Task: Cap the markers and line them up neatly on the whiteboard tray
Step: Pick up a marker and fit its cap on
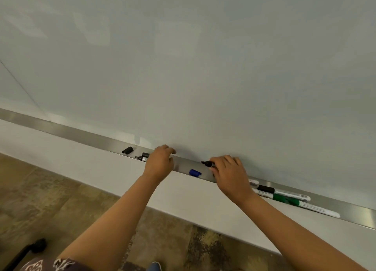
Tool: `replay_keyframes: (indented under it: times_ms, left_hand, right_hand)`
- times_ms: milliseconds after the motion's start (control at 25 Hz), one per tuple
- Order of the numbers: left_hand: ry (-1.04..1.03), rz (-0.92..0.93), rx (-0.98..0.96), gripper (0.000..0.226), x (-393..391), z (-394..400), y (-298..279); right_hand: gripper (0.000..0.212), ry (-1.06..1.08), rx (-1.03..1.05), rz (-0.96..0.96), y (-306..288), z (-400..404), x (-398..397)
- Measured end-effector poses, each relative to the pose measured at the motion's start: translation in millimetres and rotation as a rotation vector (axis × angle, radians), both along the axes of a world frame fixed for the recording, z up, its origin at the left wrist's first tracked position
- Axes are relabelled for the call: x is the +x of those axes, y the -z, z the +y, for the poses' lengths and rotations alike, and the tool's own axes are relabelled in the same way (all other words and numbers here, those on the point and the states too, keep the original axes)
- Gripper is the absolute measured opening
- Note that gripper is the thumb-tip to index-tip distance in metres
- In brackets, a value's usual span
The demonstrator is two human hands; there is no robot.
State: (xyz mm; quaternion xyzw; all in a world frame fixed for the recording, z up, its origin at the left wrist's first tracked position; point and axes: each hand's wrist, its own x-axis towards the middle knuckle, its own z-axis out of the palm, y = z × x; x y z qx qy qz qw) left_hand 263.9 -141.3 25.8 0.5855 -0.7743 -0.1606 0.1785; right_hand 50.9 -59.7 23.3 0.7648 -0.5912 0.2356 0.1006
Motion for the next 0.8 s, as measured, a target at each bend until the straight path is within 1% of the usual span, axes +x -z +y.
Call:
replay_keyframes:
  times_ms: [80, 200, 320, 400, 480, 600, 680, 800]
  left_hand:
    - [-0.067, -0.021, 0.023, 0.029, 23, -19, -1]
    - [-0.101, -0.088, 0.141, 0.032, 59, -44, 1]
    - [-0.006, -0.121, 0.256, 0.030, 84, -64, 4]
    - [0.063, -0.116, 0.283, 0.027, 90, -71, 5]
    - [0.111, -0.140, 0.283, 0.024, 92, -78, 7]
    - [0.154, -0.221, 0.263, 0.023, 92, -87, 8]
    - [0.176, -0.292, 0.232, 0.025, 91, -90, 8]
    - [0.187, -0.326, 0.156, 0.018, 91, -88, 12]
  right_hand:
    - [0.019, -0.047, -0.069, -0.156, -8, -4, 20]
    - [0.024, -0.088, -0.108, -0.296, -21, -9, 54]
    - [0.027, -0.040, -0.071, -0.441, -21, -13, 86]
    - [0.027, 0.007, -0.023, -0.514, -16, -12, 103]
    - [0.023, 0.033, 0.029, -0.508, -8, -9, 119]
    - [0.023, 0.059, 0.129, -0.488, -1, -8, 137]
    - [0.022, 0.099, 0.152, -0.486, 2, -10, 144]
    - [0.017, 0.175, 0.183, -0.470, 5, -16, 147]
